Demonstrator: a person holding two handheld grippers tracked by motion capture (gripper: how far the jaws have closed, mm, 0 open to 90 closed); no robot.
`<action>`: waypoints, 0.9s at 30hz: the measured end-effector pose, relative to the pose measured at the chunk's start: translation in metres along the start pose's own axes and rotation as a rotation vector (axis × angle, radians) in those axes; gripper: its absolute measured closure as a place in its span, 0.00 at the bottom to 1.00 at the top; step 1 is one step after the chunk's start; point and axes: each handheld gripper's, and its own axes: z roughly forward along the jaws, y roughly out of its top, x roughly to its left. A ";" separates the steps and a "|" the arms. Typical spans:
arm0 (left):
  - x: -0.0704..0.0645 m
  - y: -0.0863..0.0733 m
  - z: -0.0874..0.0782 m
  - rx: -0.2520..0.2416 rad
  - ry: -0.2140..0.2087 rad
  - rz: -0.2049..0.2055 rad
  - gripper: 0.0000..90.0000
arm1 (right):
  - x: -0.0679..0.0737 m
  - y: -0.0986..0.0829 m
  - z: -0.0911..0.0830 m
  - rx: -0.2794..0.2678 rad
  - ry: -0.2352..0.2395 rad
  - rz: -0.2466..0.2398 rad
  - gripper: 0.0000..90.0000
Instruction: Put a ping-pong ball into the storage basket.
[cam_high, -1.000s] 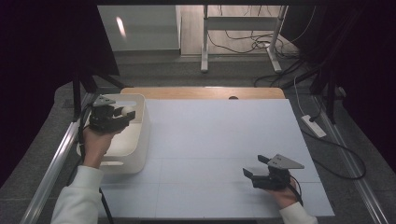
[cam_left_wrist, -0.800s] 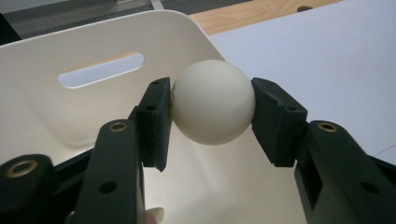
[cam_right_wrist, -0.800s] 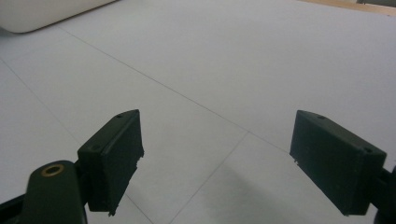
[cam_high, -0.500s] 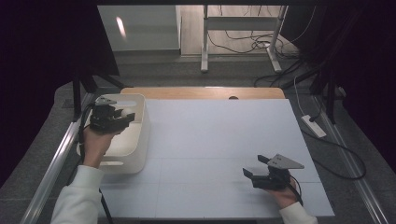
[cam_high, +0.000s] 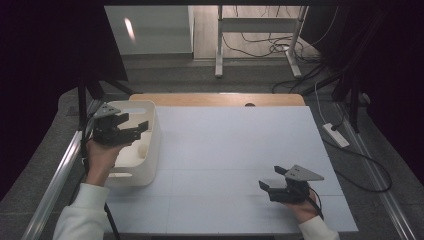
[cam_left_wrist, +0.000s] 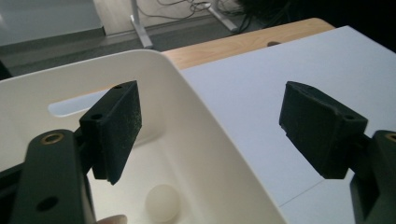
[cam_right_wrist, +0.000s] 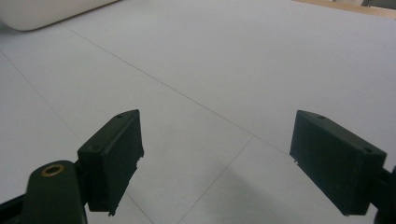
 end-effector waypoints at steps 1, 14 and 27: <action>-0.003 -0.001 -0.002 -0.017 -0.028 0.003 0.24 | 0.000 0.000 0.000 -0.001 0.003 0.001 0.19; -0.031 -0.001 -0.006 -0.104 -0.159 0.034 0.22 | 0.001 0.000 -0.003 -0.017 0.015 0.004 0.19; -0.053 -0.012 -0.005 -0.129 -0.267 0.034 0.23 | 0.000 -0.002 -0.005 -0.006 -0.004 0.009 0.19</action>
